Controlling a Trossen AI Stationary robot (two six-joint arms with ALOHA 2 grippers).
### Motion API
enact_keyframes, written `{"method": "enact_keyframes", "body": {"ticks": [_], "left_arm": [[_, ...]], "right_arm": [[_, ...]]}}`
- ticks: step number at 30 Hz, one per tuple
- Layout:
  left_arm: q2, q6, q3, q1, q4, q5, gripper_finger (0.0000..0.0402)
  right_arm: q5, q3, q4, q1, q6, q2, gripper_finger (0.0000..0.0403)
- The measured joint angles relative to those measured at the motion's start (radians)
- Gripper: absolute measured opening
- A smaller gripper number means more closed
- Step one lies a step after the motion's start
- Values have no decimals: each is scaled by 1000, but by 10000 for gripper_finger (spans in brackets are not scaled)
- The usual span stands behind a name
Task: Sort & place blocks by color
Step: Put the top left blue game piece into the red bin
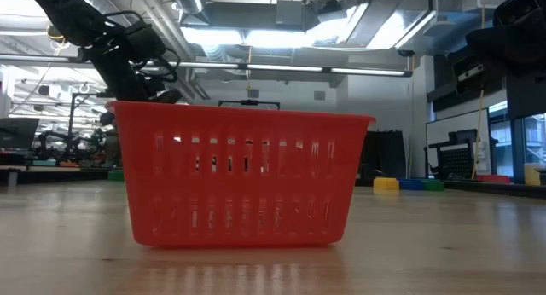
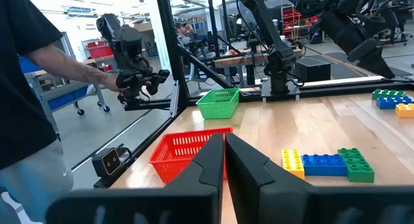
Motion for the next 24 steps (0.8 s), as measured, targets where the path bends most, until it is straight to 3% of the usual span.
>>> {"method": "enact_keyframes", "body": {"ticks": [8, 13, 20, 24], "left_arm": [[0, -104, 0, 0, -1, 48, 200], [18, -210, 5, 0, -60, 21, 200], [209, -160, 145, 2, -185, -2, 200], [273, -42, 251, 2, -348, -118, 200]], "right_arm": [[0, 0, 0, 0, 0, 0, 20], [0, 0, 0, 0, 0, 0, 20], [0, 0, 0, 0, 0, 0, 20], [0, 0, 0, 0, 0, 0, 20]]}}
